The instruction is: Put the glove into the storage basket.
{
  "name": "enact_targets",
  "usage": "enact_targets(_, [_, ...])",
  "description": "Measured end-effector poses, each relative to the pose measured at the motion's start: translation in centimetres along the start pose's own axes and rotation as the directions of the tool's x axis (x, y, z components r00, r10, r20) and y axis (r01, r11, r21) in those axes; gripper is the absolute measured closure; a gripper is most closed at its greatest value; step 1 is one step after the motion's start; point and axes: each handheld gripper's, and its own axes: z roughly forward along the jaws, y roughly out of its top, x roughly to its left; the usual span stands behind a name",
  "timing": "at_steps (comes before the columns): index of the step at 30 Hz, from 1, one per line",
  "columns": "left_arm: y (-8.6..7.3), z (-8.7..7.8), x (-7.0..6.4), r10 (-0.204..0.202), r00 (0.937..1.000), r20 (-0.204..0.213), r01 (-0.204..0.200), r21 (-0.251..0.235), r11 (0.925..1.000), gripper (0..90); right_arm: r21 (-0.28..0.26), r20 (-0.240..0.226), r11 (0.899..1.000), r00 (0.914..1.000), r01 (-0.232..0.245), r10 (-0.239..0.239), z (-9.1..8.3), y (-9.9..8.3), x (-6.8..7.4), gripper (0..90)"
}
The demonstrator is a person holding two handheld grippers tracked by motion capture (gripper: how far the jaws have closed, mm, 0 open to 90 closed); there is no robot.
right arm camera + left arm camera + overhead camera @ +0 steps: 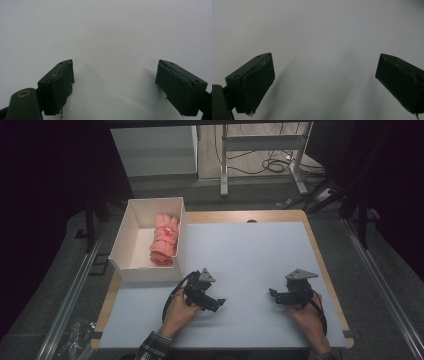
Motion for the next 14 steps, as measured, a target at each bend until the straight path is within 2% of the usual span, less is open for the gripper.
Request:
enact_targets(4, [-0.9, 0.6, 0.0, 0.014, 0.9995, -0.03, -0.014, 0.015, 0.9998, 1.1, 0.0, 0.0, 1.0, 1.0, 0.0, 0.0, 0.0, 0.0, 0.0, 15.4])
enact_targets(6, [-1.3, 0.8, -0.1, 0.028, 0.9988, -0.039, -0.028, -0.001, 0.9996, 0.0, 0.0, 0.0, 1.0, 1.0, 0.0, 0.0, 0.0, 0.0, 0.0, 15.4])
enact_targets(8, [-1.6, 0.8, -0.2, 0.024, 0.9988, -0.042, -0.025, -0.02, 0.9995, 0.0, 0.0, 0.0, 1.0, 1.0, 0.0, 0.0, 0.0, 0.0, 0.0, 15.4])
enact_targets(14, [-1.5, 0.8, -0.2, 0.032, 0.9984, -0.047, -0.033, -0.015, 0.9994, 0.0, 0.0, 0.0, 1.0, 1.0, 0.0, 0.0, 0.0, 0.0, 0.0, 15.4])
